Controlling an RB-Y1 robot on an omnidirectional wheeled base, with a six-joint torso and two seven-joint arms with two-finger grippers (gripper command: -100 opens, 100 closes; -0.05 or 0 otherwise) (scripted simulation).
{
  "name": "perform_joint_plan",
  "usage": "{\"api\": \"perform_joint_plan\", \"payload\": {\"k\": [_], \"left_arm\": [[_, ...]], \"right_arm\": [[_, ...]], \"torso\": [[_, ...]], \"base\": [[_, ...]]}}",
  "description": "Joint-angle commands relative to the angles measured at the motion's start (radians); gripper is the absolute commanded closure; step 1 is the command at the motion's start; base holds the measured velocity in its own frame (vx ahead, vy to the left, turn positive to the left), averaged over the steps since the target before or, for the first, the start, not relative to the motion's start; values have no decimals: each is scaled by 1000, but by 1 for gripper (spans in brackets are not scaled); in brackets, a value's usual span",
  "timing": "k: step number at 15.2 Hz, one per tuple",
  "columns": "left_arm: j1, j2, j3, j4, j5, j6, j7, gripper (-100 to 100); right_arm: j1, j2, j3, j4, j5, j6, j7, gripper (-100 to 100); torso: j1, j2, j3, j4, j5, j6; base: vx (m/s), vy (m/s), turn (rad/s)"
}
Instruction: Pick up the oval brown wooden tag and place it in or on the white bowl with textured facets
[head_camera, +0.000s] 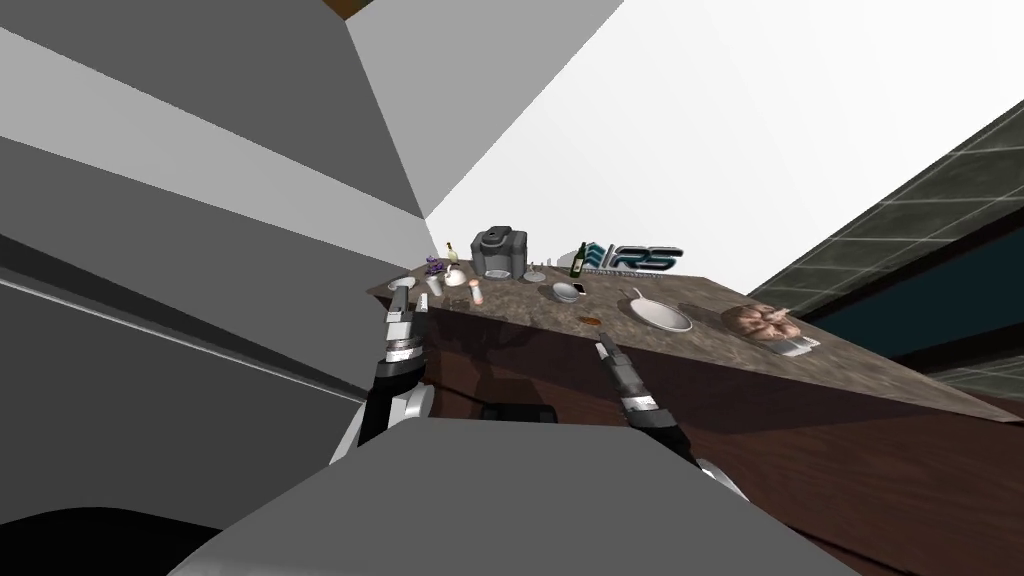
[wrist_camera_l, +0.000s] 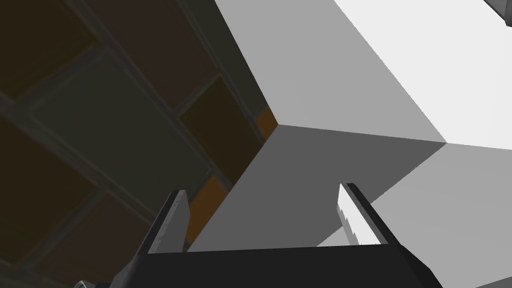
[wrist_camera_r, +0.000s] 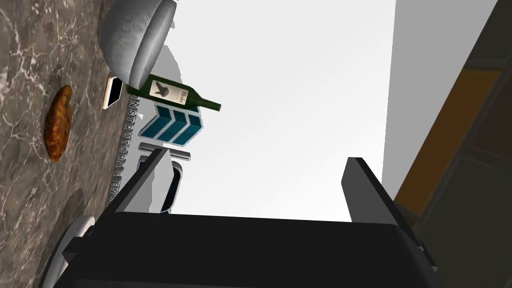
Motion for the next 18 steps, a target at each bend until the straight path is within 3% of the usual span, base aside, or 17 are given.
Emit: {"api": "perform_joint_plan", "payload": {"k": [1,4,5,6,8,9,10,13,15,16,18], "left_arm": [[0,0,0,0,0,0,0,0],[0,0,0,0,0,0,0,0],[0,0,0,0,0,0,0,0],[0,0,0,0,0,0,0,0],[0,0,0,0,0,0,0,0],[0,0,0,0,0,0,0,0],[0,0,0,0,0,0,0,0],[0,0,0,0,0,0,0,0],[0,0,0,0,0,0,0,0],[0,0,0,0,0,0,0,0],[0,0,0,0,0,0,0,0]], "right_arm": [[29,-36,5,21,13,0,1,-100],[96,-101,17,83,47,-5,4,-100],[96,-121,17,83,47,-5,4,-100],[131,-145,22,109,65,-8,6,-100],[131,-167,22,117,65,-8,6,-100],[165,-199,26,151,83,-11,8,-100],[165,-214,26,151,83,-11,8,-100],[229,-293,34,219,120,-16,13,-100],[233,-311,34,222,120,-16,13,-100],[266,-344,36,258,138,-19,15,-100],[266,-362,36,258,138,-19,15,-100]], "torso": [[0,0,0,0,0,0],[0,0,0,0,0,0],[0,0,0,0,0,0],[0,0,0,0,0,0],[-1,-1,-1,0,0,0],[-2,-2,-1,0,0,0],[-2,-2,-1,-1,0,0],[-2,-3,-2,-1,0,0],[-1,-3,-2,-1,0,0],[-2,-3,-2,-1,0,1],[-2,-4,-2,-1,0,0]], "base": [[-48,48,132],[-48,47,167],[-38,46,138],[-31,49,194],[-20,32,97],[-13,30,128],[-13,30,157],[-9,40,209],[-6,36,95],[0,36,141],[6,26,115]]}}
